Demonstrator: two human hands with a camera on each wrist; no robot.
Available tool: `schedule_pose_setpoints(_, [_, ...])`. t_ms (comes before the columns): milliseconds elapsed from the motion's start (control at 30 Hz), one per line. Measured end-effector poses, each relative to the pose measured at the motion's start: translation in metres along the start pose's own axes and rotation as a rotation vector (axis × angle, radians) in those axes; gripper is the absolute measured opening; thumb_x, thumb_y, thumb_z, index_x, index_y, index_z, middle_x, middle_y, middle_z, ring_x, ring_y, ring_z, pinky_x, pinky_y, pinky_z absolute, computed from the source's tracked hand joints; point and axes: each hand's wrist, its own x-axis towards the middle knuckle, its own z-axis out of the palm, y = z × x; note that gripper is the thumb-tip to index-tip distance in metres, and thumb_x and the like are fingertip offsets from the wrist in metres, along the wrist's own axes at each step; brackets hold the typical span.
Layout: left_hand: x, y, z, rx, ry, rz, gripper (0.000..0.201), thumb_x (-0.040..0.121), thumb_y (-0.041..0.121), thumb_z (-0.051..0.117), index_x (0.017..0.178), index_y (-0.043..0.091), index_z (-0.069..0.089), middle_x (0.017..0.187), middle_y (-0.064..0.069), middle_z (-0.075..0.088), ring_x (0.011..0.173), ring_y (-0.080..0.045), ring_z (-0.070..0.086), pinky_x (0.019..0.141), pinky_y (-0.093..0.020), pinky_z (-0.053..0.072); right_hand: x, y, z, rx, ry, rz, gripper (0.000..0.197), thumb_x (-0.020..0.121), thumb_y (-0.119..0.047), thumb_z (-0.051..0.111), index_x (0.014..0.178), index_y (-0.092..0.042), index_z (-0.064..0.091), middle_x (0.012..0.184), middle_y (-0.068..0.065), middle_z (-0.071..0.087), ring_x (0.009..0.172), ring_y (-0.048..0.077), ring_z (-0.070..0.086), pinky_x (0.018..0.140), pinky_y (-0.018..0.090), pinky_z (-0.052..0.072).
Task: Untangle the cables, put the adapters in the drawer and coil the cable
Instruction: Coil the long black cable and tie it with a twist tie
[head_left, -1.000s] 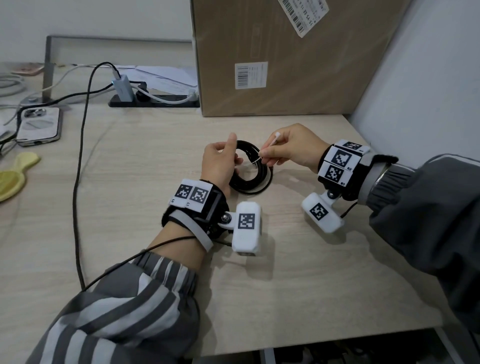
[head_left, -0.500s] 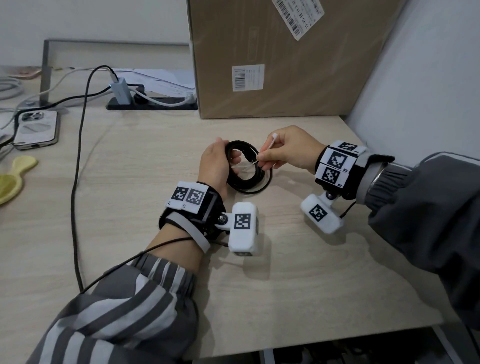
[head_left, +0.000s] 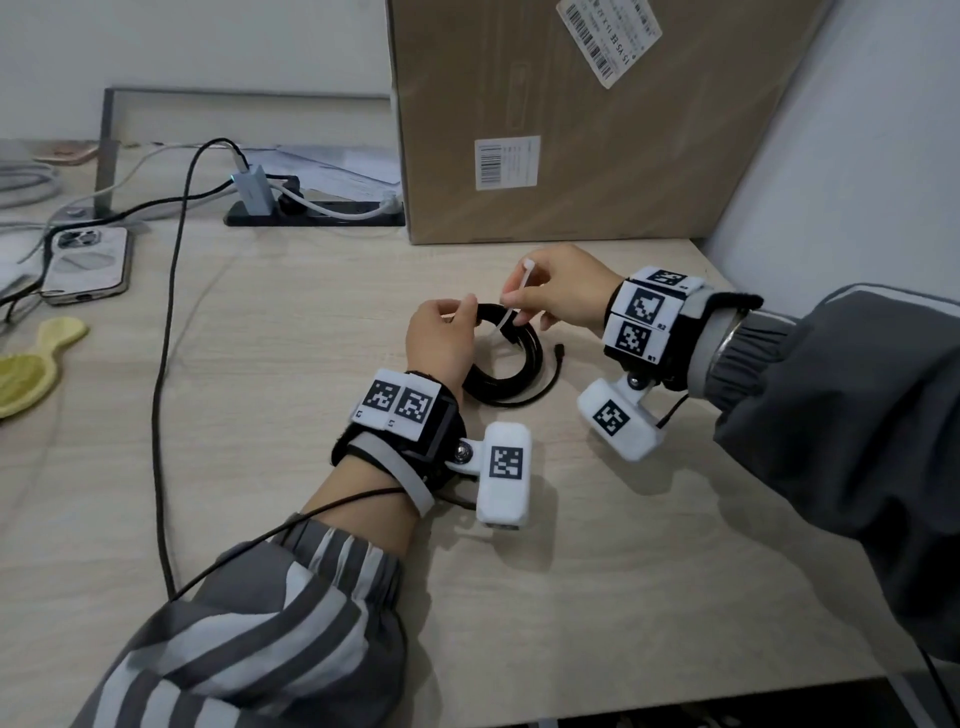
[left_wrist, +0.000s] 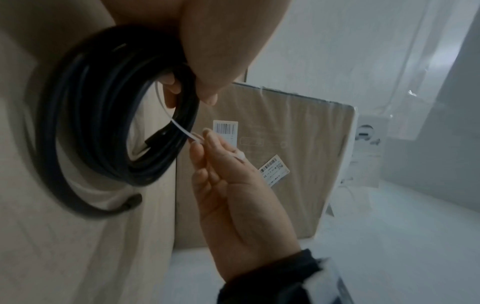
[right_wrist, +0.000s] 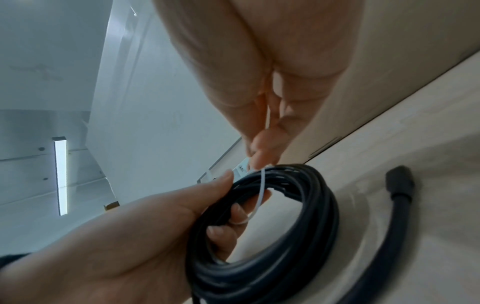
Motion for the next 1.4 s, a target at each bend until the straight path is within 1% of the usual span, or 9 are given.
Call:
schedule_pose_setpoints(200, [-0.007, 0.008, 0.0, 0.056, -0.095, 0.22, 0.03, 0.099, 0.024, 0.045, 0.094, 0.005, 0.069, 0.079, 0.002, 0.063, 0.072, -0.013, 0.055, 0.07, -0.034, 0.043, -0.009, 0.0, 0.003, 0.413, 0.095, -0.067, 0.013, 0.089, -0.003, 0.063, 0.102, -0.003, 0.062, 0.079, 0.009, 0.067, 0.068, 0.008, 0.068, 0.064, 0.017, 0.054])
schedule_pose_setpoints(333, [-0.011, 0.015, 0.0, -0.018, -0.167, 0.198, 0.039, 0.102, 0.029, 0.038, 0.132, 0.011, 0.054, 0.13, -0.003, 0.058, 0.112, -0.021, 0.057, 0.085, -0.033, 0.05, -0.011, -0.009, 0.003, 0.439, 0.147, -0.143, 0.034, 0.09, -0.006, 0.063, 0.122, -0.008, 0.053, 0.081, 0.013, 0.07, 0.069, 0.016, 0.069, 0.066, 0.024, 0.057])
schedule_pose_setpoints(433, [-0.014, 0.018, 0.0, -0.099, -0.171, 0.157, 0.039, 0.103, 0.031, 0.036, 0.134, 0.014, 0.053, 0.13, 0.002, 0.058, 0.085, -0.012, 0.056, 0.055, -0.019, 0.042, -0.011, -0.01, 0.0, 0.372, 0.186, -0.213, 0.027, 0.097, -0.01, 0.052, 0.123, -0.013, 0.058, 0.075, 0.01, 0.065, 0.06, 0.013, 0.063, 0.062, 0.023, 0.055])
schedule_pose_setpoints(500, [-0.015, 0.018, 0.0, -0.12, -0.143, 0.187, 0.038, 0.103, 0.028, 0.034, 0.127, 0.011, 0.059, 0.117, -0.001, 0.065, 0.074, -0.007, 0.053, 0.05, -0.016, 0.038, -0.012, -0.008, 0.001, 0.291, 0.189, -0.23, 0.028, 0.099, -0.011, 0.048, 0.123, -0.014, 0.061, 0.074, 0.007, 0.06, 0.059, 0.008, 0.058, 0.063, 0.022, 0.054])
schedule_pose_setpoints(600, [-0.016, 0.018, 0.002, -0.112, -0.101, 0.237, 0.039, 0.104, 0.027, 0.033, 0.14, 0.021, 0.047, 0.108, 0.004, 0.069, 0.074, -0.004, 0.056, 0.054, -0.017, 0.041, -0.016, -0.007, 0.004, 0.258, 0.167, -0.231, 0.029, 0.098, -0.011, 0.049, 0.123, -0.016, 0.062, 0.07, 0.003, 0.054, 0.061, 0.007, 0.053, 0.065, 0.021, 0.055])
schedule_pose_setpoints(733, [-0.017, 0.017, 0.001, -0.097, -0.059, 0.336, 0.039, 0.103, 0.02, 0.03, 0.14, 0.028, 0.038, 0.105, 0.004, 0.068, 0.1, -0.006, 0.066, 0.088, -0.041, 0.049, -0.015, -0.01, 0.006, 0.291, 0.183, -0.251, 0.028, 0.096, -0.008, 0.054, 0.122, -0.011, 0.063, 0.071, 0.006, 0.056, 0.063, 0.007, 0.053, 0.065, 0.022, 0.054])
schedule_pose_setpoints(900, [-0.015, 0.017, 0.001, -0.078, -0.074, 0.368, 0.03, 0.103, 0.017, 0.032, 0.123, 0.019, 0.054, 0.101, -0.009, 0.07, 0.086, -0.008, 0.069, 0.065, -0.015, 0.046, -0.014, -0.013, 0.006, 0.305, 0.215, -0.271, 0.027, 0.095, -0.008, 0.056, 0.121, -0.009, 0.064, 0.075, 0.001, 0.063, 0.06, 0.005, 0.054, 0.067, 0.025, 0.056])
schedule_pose_setpoints(1233, [-0.013, 0.017, 0.003, -0.054, -0.044, 0.429, 0.026, 0.101, 0.014, 0.04, 0.108, 0.01, 0.064, 0.089, -0.006, 0.07, 0.074, -0.005, 0.066, 0.055, -0.007, 0.04, -0.017, -0.02, 0.004, 0.181, 0.224, -0.359, 0.026, 0.095, -0.009, 0.056, 0.118, -0.008, 0.067, 0.08, -0.003, 0.053, 0.057, 0.001, 0.051, 0.067, 0.027, 0.057])
schedule_pose_setpoints(1400, [-0.014, 0.017, 0.002, -0.035, -0.039, 0.45, 0.026, 0.101, 0.013, 0.04, 0.111, 0.012, 0.064, 0.088, 0.0, 0.067, 0.075, -0.003, 0.064, 0.056, -0.006, 0.039, -0.017, -0.02, 0.003, 0.134, 0.203, -0.376, 0.024, 0.094, -0.011, 0.057, 0.115, -0.012, 0.068, 0.089, 0.01, 0.058, 0.081, 0.011, 0.06, 0.065, 0.023, 0.055])
